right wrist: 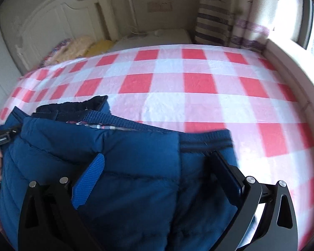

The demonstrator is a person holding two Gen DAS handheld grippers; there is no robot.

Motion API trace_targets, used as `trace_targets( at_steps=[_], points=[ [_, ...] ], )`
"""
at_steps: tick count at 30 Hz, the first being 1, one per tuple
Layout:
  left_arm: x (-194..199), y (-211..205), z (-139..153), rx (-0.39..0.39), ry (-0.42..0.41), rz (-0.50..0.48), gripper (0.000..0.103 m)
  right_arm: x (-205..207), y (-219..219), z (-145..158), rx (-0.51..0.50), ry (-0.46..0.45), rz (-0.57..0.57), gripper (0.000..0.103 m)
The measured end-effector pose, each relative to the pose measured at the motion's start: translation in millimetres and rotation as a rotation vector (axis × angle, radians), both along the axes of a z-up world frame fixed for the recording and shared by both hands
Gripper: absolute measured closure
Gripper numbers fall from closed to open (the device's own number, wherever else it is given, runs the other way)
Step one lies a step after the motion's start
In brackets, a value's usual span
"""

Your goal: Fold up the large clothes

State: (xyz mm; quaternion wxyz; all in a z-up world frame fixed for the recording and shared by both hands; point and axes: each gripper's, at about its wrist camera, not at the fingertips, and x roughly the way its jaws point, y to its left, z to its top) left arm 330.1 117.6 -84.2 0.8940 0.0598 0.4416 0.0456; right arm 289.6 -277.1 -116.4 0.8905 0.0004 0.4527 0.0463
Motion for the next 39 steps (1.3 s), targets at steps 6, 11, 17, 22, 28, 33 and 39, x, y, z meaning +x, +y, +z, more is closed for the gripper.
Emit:
trace_targets(
  at_steps=[6,11,17,22,28,33,39],
  points=[
    [-51,-10,65,-0.049,-0.142,-0.117,0.003,-49,-7,65,0.011,-0.163,0.001,0.005],
    [-77,-13,19,-0.026,-0.065,-0.164,0.002,-84,2,39,-0.044,-0.116,0.083,0.005],
    [-66,5,-12,-0.129,0.044,-0.128,0.002,-84,-5,-12,0.011,-0.059,0.096,0.005],
    [-62,14,-19,-0.199,0.071,-0.128,0.002,-81,-14,-17,0.09,-0.052,0.099,0.004],
    [-70,-2,9,-0.068,-0.011,-0.081,0.003,-81,2,9,-0.015,-0.031,0.042,0.005],
    [-71,-57,53,-0.001,-0.188,-0.162,0.002,-72,75,46,-0.157,-0.179,0.179,0.005],
    [-28,-110,1,0.143,-0.069,-0.237,0.002,-18,118,7,-0.185,-0.077,0.222,0.039]
  ],
)
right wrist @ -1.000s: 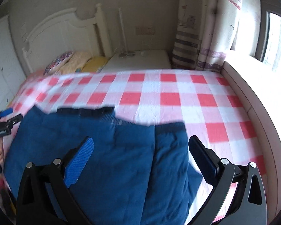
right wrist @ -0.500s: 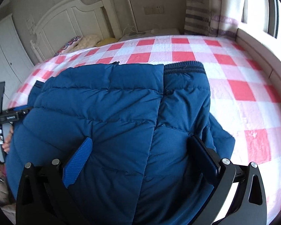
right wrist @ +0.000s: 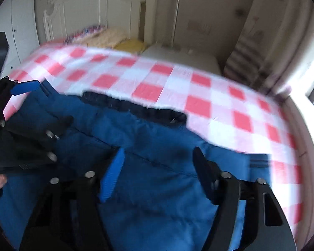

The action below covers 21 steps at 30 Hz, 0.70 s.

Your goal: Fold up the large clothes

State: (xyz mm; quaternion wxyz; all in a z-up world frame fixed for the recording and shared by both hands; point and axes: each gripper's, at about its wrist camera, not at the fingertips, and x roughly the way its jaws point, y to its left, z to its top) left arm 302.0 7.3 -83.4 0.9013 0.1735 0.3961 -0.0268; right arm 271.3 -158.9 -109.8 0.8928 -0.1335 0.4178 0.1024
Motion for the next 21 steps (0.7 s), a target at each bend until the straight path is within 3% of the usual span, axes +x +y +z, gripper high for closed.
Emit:
trace_targets(
  at_steps=[3,5,8,12,16,18,19,21],
  points=[
    [12,20,-16,-0.16,0.094,0.007,0.002,5,-8,-12,0.055,0.037,0.001,0.038],
    [13,30,-18,-0.206,0.116,0.008,0.002,5,-11,-15,0.07,0.061,0.013,0.038],
    [8,38,-5,-0.204,0.095,0.03,0.002,5,-20,-6,0.111,0.088,0.008,0.039],
    [8,64,20,-0.167,-0.016,0.074,0.002,8,-63,12,0.11,0.015,-0.103,0.038],
    [34,96,-8,-0.114,0.059,0.175,0.002,26,-125,0,0.16,0.044,-0.265,0.033],
    [41,114,-20,-0.224,0.113,0.199,0.002,27,-144,-14,0.26,0.065,-0.271,0.032],
    [40,117,-20,-0.239,0.111,0.209,0.002,25,-145,-16,0.272,0.052,-0.272,0.032],
    [40,114,-21,-0.216,0.104,0.209,0.002,23,-133,-18,0.2,0.023,-0.264,0.029]
  ],
)
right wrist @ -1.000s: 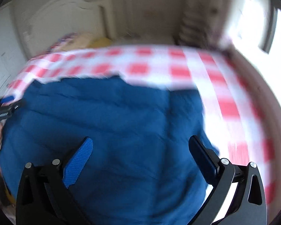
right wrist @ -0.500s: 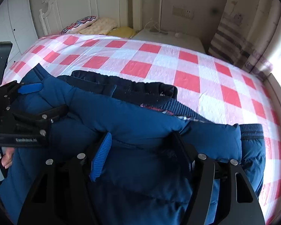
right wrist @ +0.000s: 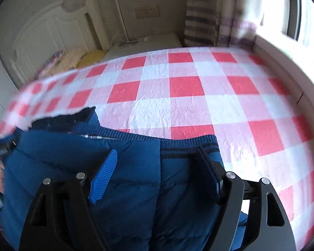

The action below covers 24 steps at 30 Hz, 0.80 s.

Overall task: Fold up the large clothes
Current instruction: 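Smooth the top of the folded jacket with both tools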

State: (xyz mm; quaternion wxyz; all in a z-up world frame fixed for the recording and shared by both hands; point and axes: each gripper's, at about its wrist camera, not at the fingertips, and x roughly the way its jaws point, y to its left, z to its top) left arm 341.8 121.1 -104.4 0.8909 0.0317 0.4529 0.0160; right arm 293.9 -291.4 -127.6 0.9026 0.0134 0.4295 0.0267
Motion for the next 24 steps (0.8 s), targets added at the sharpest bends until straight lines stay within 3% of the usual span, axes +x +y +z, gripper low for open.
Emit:
trace_targets(
  at_steps=[2,7,10,11,13,17,20,22,24],
  points=[
    [-1,-4,-1,0.027,-0.012,-0.001,0.002,-1,9,-2,-0.058,-0.01,0.007,0.027],
    [-4,-2,-1,0.019,-0.019,0.001,0.002,-4,-4,-3,0.02,-0.013,0.005,0.026],
    [-2,-2,-2,0.028,-0.018,0.0,0.002,-9,3,11,-0.032,-0.004,-0.068,0.026],
    [-2,-2,-2,0.029,-0.018,0.0,0.002,-20,12,25,-0.016,-0.05,-0.074,0.026],
    [-2,-3,-2,0.029,-0.016,-0.001,0.002,-38,39,46,-0.015,-0.125,0.003,0.025],
    [-2,-2,-2,0.024,-0.016,-0.001,0.002,-63,110,58,-0.114,-0.167,0.219,0.016],
    [-1,-2,-2,0.02,-0.015,-0.001,0.002,-69,149,38,-0.207,-0.138,0.318,0.015],
    [-1,-1,-3,0.014,-0.014,-0.001,0.002,-64,165,7,-0.269,-0.054,0.35,0.015],
    [-1,0,-3,0.006,-0.014,-0.001,0.002,-60,163,-2,-0.255,-0.038,0.345,0.014]
  ],
)
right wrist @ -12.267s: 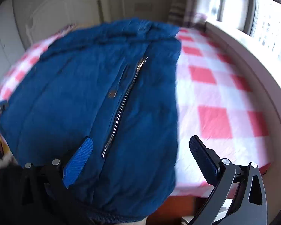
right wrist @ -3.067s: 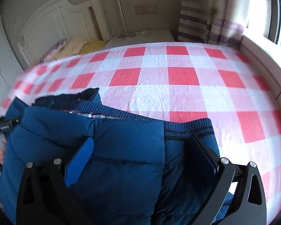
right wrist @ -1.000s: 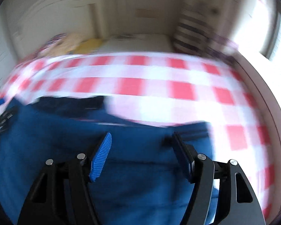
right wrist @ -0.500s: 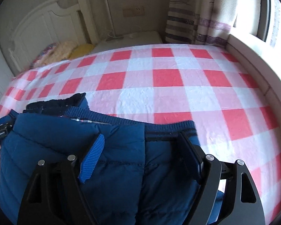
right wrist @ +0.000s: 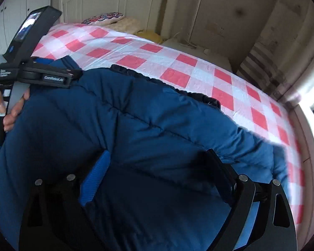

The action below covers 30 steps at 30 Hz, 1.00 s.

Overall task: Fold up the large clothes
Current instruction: 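Smooth the top of the folded jacket with both tools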

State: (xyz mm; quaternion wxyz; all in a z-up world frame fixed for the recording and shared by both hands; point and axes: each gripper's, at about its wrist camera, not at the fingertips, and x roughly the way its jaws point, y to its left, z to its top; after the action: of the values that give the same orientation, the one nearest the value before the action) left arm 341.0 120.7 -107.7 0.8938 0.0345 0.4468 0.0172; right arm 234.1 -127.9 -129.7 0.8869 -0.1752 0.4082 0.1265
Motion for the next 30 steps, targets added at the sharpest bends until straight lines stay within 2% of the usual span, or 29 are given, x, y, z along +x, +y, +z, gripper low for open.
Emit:
trace_targets(
  at_steps=[3,7,9,10,13,16,17,19,21,22,23,28,30],
  points=[
    [0,0,0,-0.002,0.002,0.0,0.002,5,-7,-1,0.046,0.033,-0.004,0.014],
    [-1,-1,3,0.022,0.009,0.011,0.002,3,-12,6,0.069,0.034,-0.008,0.014],
    [-12,-1,16,0.05,-0.019,0.043,0.003,-8,-16,16,0.098,0.02,-0.005,0.014],
    [-25,-2,27,0.025,-0.054,0.036,0.003,-16,-18,25,0.121,0.004,0.005,0.014],
    [-75,-16,60,-0.072,-0.126,-0.073,0.003,-46,-27,46,0.136,-0.038,0.027,0.014],
    [-126,-39,75,-0.084,-0.203,-0.192,0.002,-76,-39,58,0.142,-0.074,0.033,0.014],
    [-141,-49,73,-0.074,-0.213,-0.225,0.002,-84,-43,59,0.141,-0.082,0.035,0.014],
    [-155,-67,54,-0.039,-0.173,-0.26,0.002,-93,-49,51,0.133,-0.076,0.028,0.011],
    [-159,-83,23,0.013,-0.117,-0.27,0.002,-91,-56,24,0.115,-0.019,0.005,0.007],
    [-161,-86,15,0.016,-0.133,-0.265,0.002,-90,-60,11,0.135,0.001,0.0,0.005],
    [-163,-85,13,0.011,-0.152,-0.258,0.002,-92,-65,5,0.171,-0.034,0.008,0.005],
    [-157,-82,13,-0.005,-0.107,-0.252,0.002,-90,-56,9,0.108,-0.02,-0.009,0.005],
    [-166,-79,21,0.014,-0.13,-0.238,0.002,-97,-56,17,0.111,-0.037,-0.02,0.006]
  ],
)
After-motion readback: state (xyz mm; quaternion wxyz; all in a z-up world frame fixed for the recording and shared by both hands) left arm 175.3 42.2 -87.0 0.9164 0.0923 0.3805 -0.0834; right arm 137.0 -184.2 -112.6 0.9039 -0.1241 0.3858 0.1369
